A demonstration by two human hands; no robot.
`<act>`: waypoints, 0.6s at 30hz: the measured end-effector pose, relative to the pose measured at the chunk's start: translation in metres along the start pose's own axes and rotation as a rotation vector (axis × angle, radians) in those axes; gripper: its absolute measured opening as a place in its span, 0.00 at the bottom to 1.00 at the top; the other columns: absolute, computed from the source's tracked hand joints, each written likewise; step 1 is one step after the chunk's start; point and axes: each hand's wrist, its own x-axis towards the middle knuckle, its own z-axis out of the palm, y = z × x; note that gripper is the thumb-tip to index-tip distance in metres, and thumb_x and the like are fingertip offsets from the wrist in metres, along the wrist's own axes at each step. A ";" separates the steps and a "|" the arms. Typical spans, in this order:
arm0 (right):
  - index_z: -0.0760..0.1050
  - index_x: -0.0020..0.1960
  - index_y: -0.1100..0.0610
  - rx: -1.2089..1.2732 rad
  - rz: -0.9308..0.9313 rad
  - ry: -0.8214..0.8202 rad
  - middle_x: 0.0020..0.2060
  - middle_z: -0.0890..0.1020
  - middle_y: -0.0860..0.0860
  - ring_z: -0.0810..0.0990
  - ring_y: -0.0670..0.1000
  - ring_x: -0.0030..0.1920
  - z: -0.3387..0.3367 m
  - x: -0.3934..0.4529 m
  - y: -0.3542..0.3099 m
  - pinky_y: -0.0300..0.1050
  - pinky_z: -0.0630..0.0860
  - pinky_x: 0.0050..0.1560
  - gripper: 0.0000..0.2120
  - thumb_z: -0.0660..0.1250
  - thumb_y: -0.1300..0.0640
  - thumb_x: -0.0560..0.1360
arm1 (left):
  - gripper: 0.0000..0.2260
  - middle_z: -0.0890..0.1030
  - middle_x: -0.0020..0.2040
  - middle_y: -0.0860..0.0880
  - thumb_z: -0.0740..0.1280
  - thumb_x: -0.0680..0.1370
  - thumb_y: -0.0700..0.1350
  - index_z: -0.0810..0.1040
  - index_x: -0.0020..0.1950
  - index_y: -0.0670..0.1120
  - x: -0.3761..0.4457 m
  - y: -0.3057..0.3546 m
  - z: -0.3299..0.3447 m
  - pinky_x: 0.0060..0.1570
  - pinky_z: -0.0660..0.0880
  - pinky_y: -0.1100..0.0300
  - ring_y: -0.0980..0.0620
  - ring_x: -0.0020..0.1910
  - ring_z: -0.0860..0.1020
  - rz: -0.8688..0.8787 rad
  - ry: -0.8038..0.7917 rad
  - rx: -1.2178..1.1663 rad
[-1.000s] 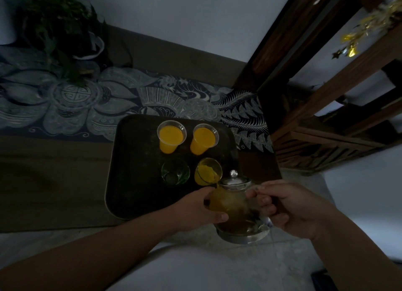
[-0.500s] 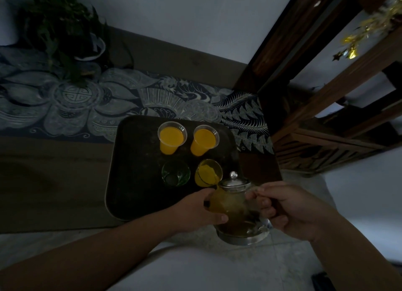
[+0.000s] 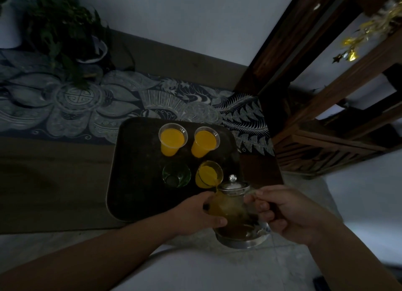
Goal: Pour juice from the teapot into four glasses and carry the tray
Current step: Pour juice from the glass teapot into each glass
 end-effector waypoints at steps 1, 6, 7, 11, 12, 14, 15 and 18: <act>0.77 0.52 0.67 -0.001 0.000 0.001 0.27 0.71 0.50 0.68 0.44 0.24 0.000 0.000 0.001 0.33 0.59 0.16 0.11 0.59 0.62 0.78 | 0.26 0.80 0.61 0.53 0.75 0.74 0.42 0.72 0.70 0.50 0.000 0.000 0.000 0.48 0.80 0.66 0.57 0.55 0.81 0.002 0.001 -0.001; 0.77 0.51 0.66 -0.011 -0.020 0.002 0.27 0.71 0.50 0.67 0.45 0.24 0.002 0.002 0.008 0.34 0.58 0.16 0.11 0.59 0.61 0.78 | 0.26 0.80 0.63 0.50 0.75 0.74 0.40 0.72 0.70 0.50 -0.002 -0.004 0.000 0.51 0.79 0.64 0.54 0.58 0.81 0.002 0.005 -0.015; 0.77 0.51 0.66 -0.008 -0.024 0.001 0.28 0.71 0.50 0.67 0.45 0.24 0.002 0.003 0.010 0.34 0.58 0.16 0.10 0.60 0.61 0.78 | 0.25 0.79 0.63 0.50 0.75 0.74 0.40 0.72 0.69 0.50 -0.003 -0.005 -0.001 0.51 0.79 0.64 0.55 0.57 0.81 0.004 -0.001 -0.017; 0.77 0.51 0.65 0.025 -0.030 0.004 0.27 0.71 0.50 0.67 0.45 0.24 0.002 0.004 0.018 0.34 0.58 0.16 0.10 0.60 0.60 0.78 | 0.27 0.78 0.64 0.48 0.74 0.75 0.38 0.70 0.71 0.48 -0.003 -0.008 -0.003 0.50 0.79 0.65 0.55 0.58 0.80 0.020 -0.019 -0.034; 0.78 0.50 0.65 0.028 -0.030 0.008 0.27 0.71 0.50 0.67 0.45 0.24 0.002 0.004 0.019 0.34 0.58 0.17 0.10 0.60 0.60 0.78 | 0.27 0.78 0.64 0.49 0.75 0.74 0.38 0.70 0.71 0.49 -0.003 -0.009 -0.003 0.50 0.79 0.65 0.56 0.58 0.80 0.019 -0.019 -0.025; 0.78 0.49 0.65 0.032 -0.031 0.017 0.27 0.71 0.50 0.67 0.45 0.24 0.002 0.005 0.022 0.34 0.58 0.17 0.10 0.60 0.61 0.78 | 0.27 0.78 0.64 0.51 0.75 0.74 0.39 0.70 0.70 0.52 -0.003 -0.011 -0.004 0.54 0.80 0.62 0.55 0.59 0.80 0.020 -0.017 -0.011; 0.78 0.49 0.65 0.038 -0.032 0.021 0.26 0.71 0.50 0.67 0.45 0.24 0.003 0.005 0.024 0.34 0.57 0.17 0.10 0.59 0.61 0.78 | 0.28 0.78 0.64 0.51 0.76 0.74 0.40 0.70 0.69 0.53 -0.002 -0.012 -0.004 0.55 0.80 0.60 0.54 0.60 0.80 0.022 -0.013 -0.005; 0.78 0.47 0.64 0.055 -0.040 0.036 0.26 0.71 0.51 0.66 0.45 0.23 0.005 0.006 0.029 0.33 0.57 0.17 0.10 0.59 0.61 0.78 | 0.28 0.79 0.63 0.55 0.78 0.72 0.42 0.70 0.66 0.59 -0.002 -0.015 -0.006 0.57 0.80 0.59 0.56 0.60 0.80 0.039 0.003 0.005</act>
